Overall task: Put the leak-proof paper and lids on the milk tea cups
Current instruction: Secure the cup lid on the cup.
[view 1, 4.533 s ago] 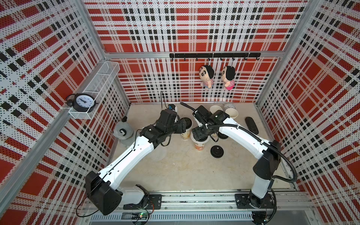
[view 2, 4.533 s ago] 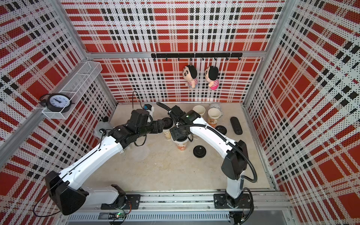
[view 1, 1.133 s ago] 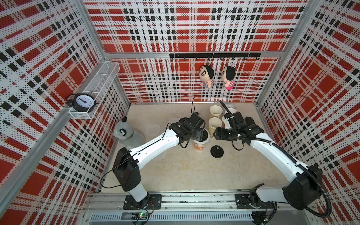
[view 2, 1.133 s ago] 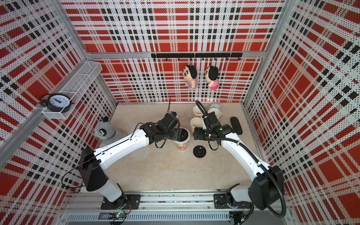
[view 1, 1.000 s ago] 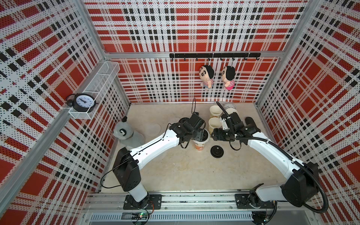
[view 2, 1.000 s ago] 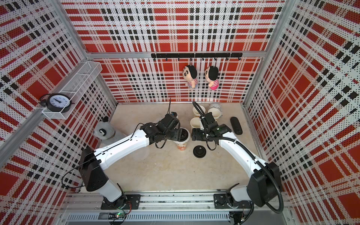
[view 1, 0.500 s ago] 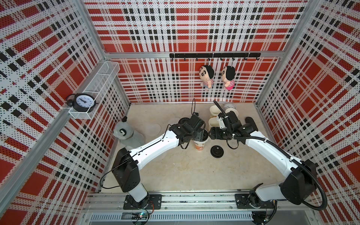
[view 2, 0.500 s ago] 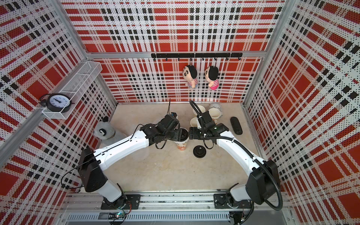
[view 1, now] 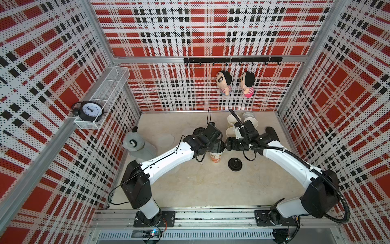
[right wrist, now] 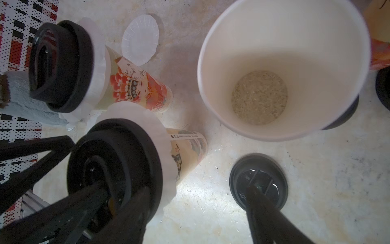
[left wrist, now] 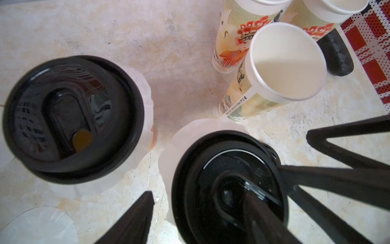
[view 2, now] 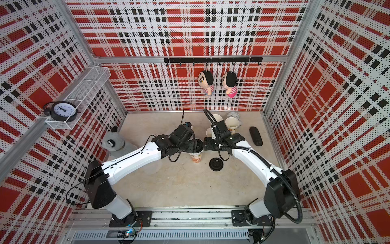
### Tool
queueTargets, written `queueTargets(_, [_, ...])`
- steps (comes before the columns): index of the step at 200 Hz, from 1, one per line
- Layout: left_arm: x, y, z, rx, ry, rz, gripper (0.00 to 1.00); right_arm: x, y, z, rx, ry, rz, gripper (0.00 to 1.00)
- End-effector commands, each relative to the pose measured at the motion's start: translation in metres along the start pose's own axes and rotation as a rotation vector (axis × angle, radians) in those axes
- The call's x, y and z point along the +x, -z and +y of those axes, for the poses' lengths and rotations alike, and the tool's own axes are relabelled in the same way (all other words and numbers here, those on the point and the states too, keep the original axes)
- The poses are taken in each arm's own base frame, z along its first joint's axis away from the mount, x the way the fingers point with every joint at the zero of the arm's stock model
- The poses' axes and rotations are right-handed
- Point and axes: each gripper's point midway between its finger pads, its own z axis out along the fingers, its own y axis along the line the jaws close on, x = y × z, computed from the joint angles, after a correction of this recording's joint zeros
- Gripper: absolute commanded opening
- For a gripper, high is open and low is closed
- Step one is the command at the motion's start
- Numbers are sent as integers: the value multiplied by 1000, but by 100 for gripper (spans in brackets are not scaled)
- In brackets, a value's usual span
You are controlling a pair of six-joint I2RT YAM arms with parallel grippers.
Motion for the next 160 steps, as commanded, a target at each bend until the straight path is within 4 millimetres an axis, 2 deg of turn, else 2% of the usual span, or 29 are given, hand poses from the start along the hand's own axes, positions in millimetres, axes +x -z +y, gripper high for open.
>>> queueTargets(1, [30, -7, 7, -28, -41, 95, 70, 10, -4, -6, 32, 4, 18, 74])
queueTargets(92, [34, -6, 9, -26, -37, 95, 70, 55, -21, -33, 84, -74, 89, 74])
queueTargets(160, [38, -4, 12, -25, -25, 88, 70, 75, -30, -47, 118, -97, 133, 74])
